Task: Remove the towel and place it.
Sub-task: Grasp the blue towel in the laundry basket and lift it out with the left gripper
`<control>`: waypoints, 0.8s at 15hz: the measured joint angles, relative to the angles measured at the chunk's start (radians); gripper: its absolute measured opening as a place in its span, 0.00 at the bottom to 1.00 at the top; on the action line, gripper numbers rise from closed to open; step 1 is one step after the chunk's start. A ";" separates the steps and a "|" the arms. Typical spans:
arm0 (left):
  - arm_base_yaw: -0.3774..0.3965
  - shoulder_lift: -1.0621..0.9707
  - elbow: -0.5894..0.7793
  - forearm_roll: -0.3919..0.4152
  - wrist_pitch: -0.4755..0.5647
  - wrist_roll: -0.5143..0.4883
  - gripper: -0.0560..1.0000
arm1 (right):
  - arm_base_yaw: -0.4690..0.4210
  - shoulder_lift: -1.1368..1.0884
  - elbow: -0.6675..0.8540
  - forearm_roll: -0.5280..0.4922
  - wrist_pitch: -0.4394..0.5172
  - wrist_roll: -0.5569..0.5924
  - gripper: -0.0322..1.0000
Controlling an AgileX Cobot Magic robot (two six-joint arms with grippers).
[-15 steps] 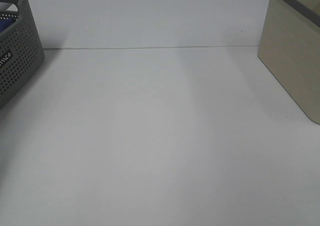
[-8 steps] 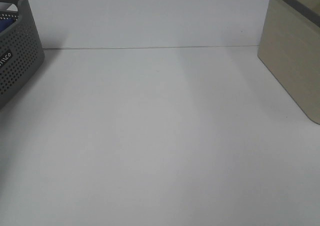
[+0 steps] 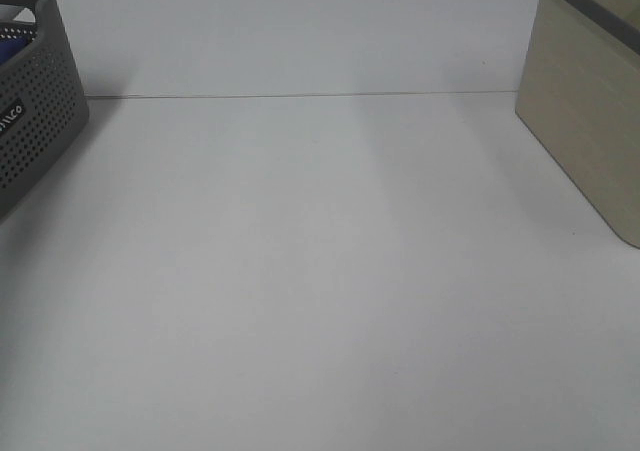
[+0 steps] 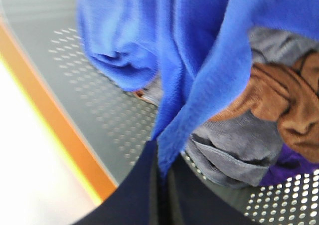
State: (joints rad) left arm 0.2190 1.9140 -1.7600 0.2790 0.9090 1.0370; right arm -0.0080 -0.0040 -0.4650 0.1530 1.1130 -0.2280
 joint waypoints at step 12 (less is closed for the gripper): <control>-0.293 -0.413 0.000 0.125 -0.145 -0.197 0.05 | 0.000 0.000 0.000 -0.011 0.000 0.000 0.81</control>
State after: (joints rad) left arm -0.0740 1.5010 -1.7600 0.4040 0.7640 0.8400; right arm -0.0080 -0.0040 -0.4650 0.1420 1.1130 -0.2280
